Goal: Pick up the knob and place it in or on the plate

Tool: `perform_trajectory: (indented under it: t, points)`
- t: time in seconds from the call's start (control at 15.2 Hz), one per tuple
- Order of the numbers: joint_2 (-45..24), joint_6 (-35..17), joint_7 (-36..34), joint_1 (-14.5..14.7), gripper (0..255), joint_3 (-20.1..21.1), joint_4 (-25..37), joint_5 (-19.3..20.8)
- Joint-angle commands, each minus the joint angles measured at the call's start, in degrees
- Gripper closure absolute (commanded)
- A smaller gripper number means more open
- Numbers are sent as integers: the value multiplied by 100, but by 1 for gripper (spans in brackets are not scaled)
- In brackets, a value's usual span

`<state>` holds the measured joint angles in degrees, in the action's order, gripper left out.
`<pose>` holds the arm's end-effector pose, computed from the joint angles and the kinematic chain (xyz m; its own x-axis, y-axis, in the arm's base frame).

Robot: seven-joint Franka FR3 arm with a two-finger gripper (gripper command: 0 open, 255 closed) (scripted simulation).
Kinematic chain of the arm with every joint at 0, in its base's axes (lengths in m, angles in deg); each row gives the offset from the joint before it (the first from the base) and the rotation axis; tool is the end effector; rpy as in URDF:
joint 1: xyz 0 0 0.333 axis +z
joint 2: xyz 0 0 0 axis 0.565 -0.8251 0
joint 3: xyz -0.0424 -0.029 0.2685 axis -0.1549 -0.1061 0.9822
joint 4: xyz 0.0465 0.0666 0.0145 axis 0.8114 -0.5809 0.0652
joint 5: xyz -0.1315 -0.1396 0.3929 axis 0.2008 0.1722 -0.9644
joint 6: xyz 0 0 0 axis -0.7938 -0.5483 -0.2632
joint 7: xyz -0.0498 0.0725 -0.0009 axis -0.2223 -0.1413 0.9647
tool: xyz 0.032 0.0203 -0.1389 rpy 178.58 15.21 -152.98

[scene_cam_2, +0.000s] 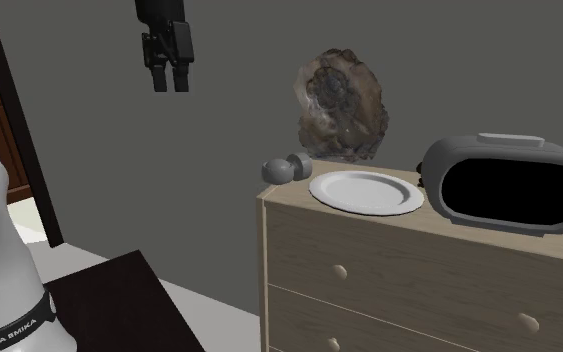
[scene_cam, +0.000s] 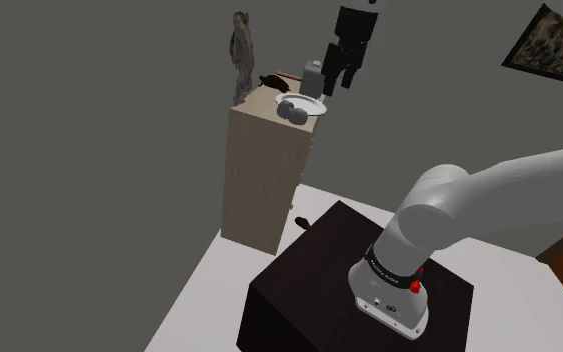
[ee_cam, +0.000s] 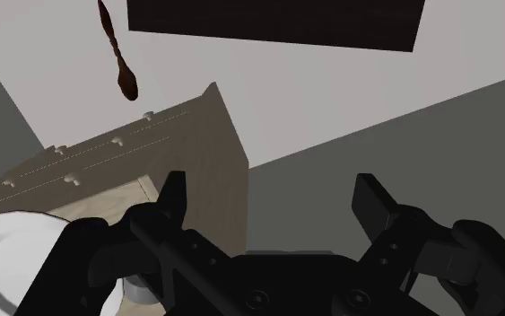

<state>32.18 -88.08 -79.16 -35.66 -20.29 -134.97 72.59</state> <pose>0.3832 -0.0149 0.5464 0.9990 0.0363 -0.0258 0.0374 -0.9983 0.0448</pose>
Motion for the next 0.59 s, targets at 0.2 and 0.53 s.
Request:
perform_trajectory:
  t: [0.2,0.53]
  points:
    - [-328,-588,107,-65,0,-129,-152,140]
    - [-1005,-1545,265,-173,0,-344,-244,340]
